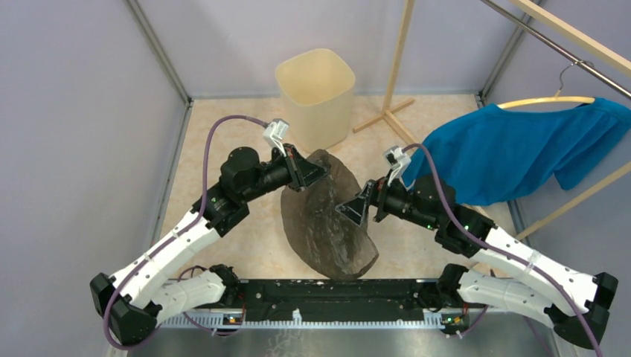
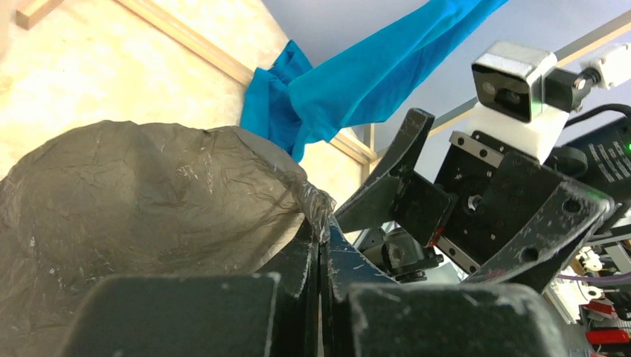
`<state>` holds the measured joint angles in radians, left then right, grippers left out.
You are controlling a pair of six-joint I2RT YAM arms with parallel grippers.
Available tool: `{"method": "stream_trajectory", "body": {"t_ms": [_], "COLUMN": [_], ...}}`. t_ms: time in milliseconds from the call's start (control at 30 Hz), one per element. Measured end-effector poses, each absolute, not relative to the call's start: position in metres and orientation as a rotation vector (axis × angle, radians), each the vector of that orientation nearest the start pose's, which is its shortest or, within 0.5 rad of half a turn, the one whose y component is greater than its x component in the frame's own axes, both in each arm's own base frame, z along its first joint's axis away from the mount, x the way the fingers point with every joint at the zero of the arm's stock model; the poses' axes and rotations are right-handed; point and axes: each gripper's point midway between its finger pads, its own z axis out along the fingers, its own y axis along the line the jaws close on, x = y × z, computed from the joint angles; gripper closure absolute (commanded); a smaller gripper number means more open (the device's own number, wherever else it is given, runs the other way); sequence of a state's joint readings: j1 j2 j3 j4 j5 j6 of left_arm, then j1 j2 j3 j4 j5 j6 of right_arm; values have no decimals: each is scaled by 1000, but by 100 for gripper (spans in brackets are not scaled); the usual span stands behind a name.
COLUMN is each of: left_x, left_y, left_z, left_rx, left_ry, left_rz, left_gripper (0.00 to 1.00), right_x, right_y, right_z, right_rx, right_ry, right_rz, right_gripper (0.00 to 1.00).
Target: Put the trash bags into the trash bin
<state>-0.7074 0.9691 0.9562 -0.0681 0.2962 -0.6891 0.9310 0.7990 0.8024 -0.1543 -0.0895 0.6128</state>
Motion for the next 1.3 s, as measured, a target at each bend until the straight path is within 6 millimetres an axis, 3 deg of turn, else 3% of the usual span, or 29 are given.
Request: {"method": "stream_trajectory", "body": {"t_ms": [267,400,533,700,900,1100,1200,1300], "left_x": [223,224,224,224,227,228,229,229], "left_y": [-291,-291,-291,-291,-289,-290,-291,-290], "left_z": [315,313,313,313,312,309,303,300], "left_rx": [256,255,254,251,237,233,232,231], "left_ry": [1866,1873,1874,1873,1876,1884,1902,1909], "left_rz": [-1255,-1253,-1252,-1248,-1233,-1227,-1221,-1219], "left_gripper": [100,100,100,100,100,100,100,100], "right_x": [134,139,150,154,151,146,148,156], "right_y": [290,294,289,280,298,334,332,328], "right_z": [241,220,225,257,292,286,271,252], "right_rx": [-457,-471,-411,-292,-161,-200,-204,-209], "right_ry": [2033,2105,2097,2016,1964,2032,2059,2087], "right_rz": [1043,894,829,899,1090,1048,950,837], "right_gripper": [1,1,1,1,1,1,4,15]}}
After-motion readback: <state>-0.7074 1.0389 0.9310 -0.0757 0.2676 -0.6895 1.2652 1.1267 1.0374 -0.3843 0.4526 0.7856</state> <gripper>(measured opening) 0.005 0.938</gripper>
